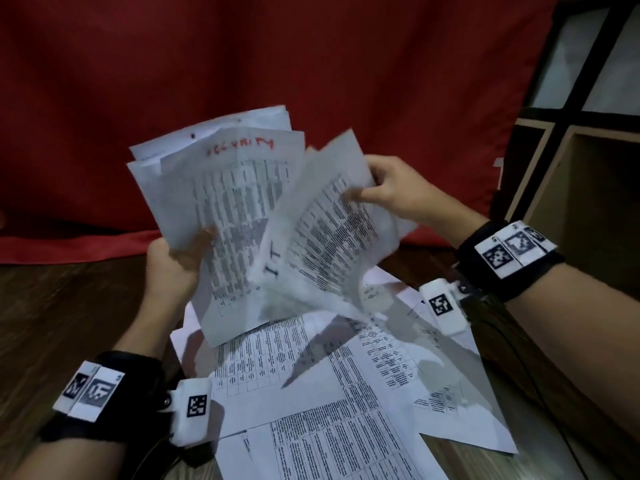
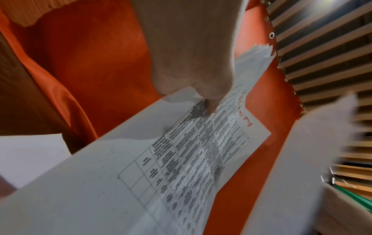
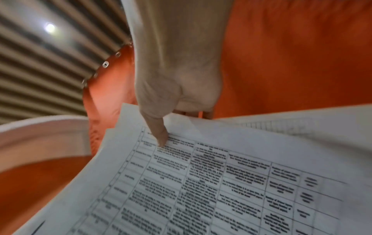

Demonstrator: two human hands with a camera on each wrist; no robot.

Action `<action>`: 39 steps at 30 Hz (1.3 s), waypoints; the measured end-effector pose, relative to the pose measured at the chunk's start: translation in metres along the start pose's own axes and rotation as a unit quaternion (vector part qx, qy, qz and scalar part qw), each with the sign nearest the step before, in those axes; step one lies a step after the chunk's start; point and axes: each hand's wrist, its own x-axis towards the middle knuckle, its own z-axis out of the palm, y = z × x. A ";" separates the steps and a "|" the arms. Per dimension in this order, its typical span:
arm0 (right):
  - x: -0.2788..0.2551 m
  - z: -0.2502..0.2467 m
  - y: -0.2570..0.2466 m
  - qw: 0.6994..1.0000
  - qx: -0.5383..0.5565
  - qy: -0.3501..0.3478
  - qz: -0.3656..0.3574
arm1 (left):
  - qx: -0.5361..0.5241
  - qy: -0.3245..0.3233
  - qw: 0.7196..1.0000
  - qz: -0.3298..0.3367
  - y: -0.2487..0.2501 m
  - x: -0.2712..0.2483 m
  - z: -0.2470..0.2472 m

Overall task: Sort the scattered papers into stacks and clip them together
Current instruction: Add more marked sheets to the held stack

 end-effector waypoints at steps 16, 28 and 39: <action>0.005 0.030 -0.007 0.895 0.352 0.240 0.132 | 0.024 -0.102 0.989 -0.105 0.041 0.001 0.016; -0.010 0.077 0.030 0.883 0.384 0.198 0.184 | 0.054 -0.179 0.976 -0.109 0.040 -0.015 0.021; -0.010 0.093 0.008 0.910 0.262 0.316 0.051 | -0.031 -0.072 0.996 0.041 0.057 -0.012 0.026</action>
